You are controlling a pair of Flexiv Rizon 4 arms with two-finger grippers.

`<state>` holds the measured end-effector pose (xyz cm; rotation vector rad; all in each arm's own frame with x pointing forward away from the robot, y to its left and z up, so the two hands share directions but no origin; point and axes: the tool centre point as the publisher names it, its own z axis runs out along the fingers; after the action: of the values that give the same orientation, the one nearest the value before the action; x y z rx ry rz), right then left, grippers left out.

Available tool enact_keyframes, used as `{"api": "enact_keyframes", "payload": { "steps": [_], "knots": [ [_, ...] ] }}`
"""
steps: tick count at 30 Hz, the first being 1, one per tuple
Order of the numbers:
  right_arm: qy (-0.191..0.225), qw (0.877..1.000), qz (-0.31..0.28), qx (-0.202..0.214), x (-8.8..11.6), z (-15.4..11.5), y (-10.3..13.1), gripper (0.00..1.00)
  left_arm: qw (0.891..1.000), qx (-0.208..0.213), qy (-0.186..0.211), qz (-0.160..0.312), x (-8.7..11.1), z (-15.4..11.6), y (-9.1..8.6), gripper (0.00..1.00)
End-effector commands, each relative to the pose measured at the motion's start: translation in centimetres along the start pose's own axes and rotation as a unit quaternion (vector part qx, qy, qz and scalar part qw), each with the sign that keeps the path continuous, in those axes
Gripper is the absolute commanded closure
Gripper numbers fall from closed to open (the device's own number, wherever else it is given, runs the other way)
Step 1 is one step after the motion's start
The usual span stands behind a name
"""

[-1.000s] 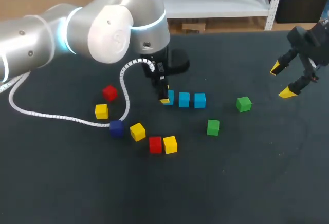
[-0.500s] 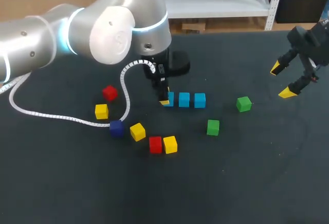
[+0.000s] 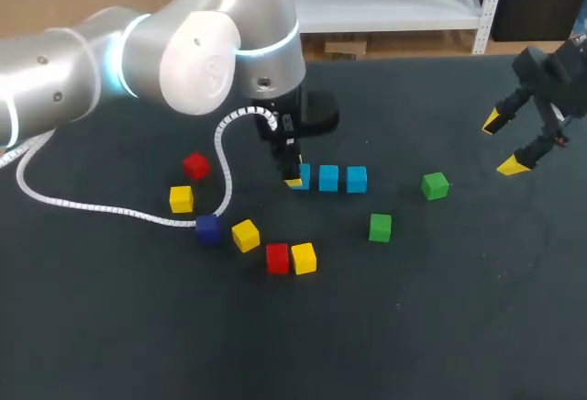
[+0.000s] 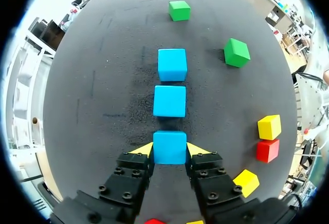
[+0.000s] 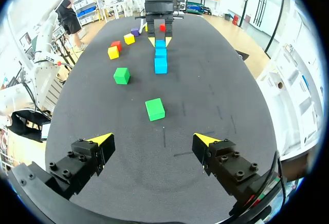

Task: Place the blue cubes, place green cubes on the blue cubes, place the yellow cubes on the green cubes, then place the red cubes on the yellow cubes, and place purple cube on the red cubes.

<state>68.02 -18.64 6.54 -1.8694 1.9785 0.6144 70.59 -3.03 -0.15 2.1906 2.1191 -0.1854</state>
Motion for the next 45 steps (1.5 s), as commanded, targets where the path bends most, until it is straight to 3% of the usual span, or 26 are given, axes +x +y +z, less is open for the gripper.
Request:
{"api": "enact_keyframes", "payload": {
  "steps": [1,40,44,45],
  "knots": [
    [-0.001,1.000,0.000,0.000,0.02,0.00,0.03,0.00,1.000,0.002,0.002,0.001,-0.08,0.03,0.16,1.00],
    [-0.001,1.000,0.000,0.000,0.02,0.00,0.03,0.00,1.000,0.002,0.001,-0.005,-0.07,0.25,0.10,1.00],
    [-0.001,1.000,0.000,0.000,0.02,0.00,0.03,0.00,1.000,0.003,0.003,-0.006,0.03,0.26,0.12,0.78],
    [-0.001,1.000,0.000,0.000,0.02,0.00,0.03,0.00,1.000,0.003,0.003,-0.007,0.05,0.26,0.12,0.76]
  ]
}}
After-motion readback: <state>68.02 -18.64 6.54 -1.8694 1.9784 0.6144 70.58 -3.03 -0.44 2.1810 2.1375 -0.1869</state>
